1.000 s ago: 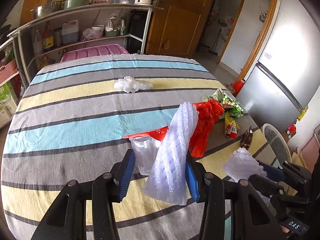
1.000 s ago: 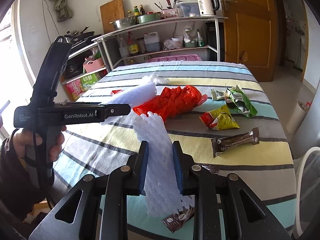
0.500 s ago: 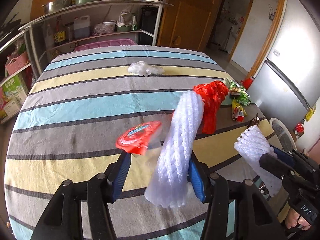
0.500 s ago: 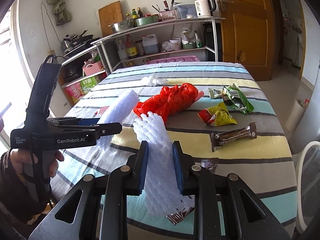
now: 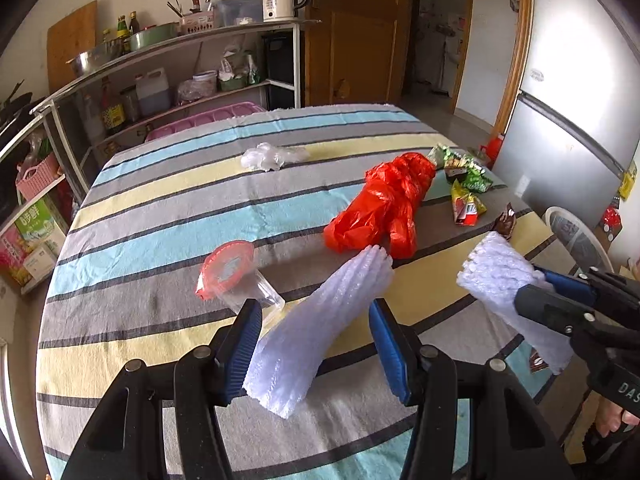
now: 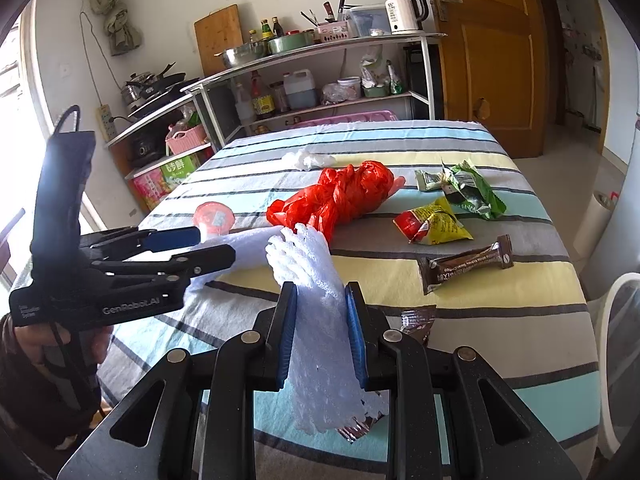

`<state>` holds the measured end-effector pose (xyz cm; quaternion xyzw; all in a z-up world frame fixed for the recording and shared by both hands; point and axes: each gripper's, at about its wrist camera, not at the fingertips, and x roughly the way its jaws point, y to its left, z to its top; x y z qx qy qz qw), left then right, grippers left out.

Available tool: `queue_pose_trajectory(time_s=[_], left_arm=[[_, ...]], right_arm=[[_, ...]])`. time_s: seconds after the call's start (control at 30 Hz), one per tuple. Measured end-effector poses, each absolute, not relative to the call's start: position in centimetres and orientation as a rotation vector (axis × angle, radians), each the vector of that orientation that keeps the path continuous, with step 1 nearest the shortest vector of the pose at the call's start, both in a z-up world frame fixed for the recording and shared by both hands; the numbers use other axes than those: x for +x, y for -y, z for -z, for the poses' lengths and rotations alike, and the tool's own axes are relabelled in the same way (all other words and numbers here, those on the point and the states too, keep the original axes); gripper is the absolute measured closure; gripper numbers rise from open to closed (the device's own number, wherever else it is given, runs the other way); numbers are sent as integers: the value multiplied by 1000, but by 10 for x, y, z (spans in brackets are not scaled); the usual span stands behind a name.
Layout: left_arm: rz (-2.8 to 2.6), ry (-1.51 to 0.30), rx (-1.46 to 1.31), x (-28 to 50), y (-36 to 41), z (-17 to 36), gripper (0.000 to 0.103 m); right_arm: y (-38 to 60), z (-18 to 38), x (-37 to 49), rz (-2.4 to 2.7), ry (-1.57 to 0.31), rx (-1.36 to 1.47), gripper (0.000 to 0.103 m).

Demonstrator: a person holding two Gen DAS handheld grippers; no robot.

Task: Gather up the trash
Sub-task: 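Grasp the other white foam net with the right gripper while the left gripper holds its net, then carry both foam nets to the bin and open both grippers over it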

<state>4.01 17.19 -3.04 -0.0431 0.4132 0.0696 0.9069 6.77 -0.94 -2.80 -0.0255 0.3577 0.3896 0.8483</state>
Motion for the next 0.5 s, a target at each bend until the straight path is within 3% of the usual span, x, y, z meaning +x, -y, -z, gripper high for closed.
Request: queue_pose_trajectory(time_s=[0.17,0.33,0.5], left_arm=[[-118,-917,-51,52,-165,43,48],[-87,-918,-56,51,-156,42,76],[-62,-887,-73,50,-145,27,80]], right_arm=[[14,28,68,-809,-753,-43,78],[17,26,69,-799,-747,-29,78],[29,22,68,-785,-729,-8,78]])
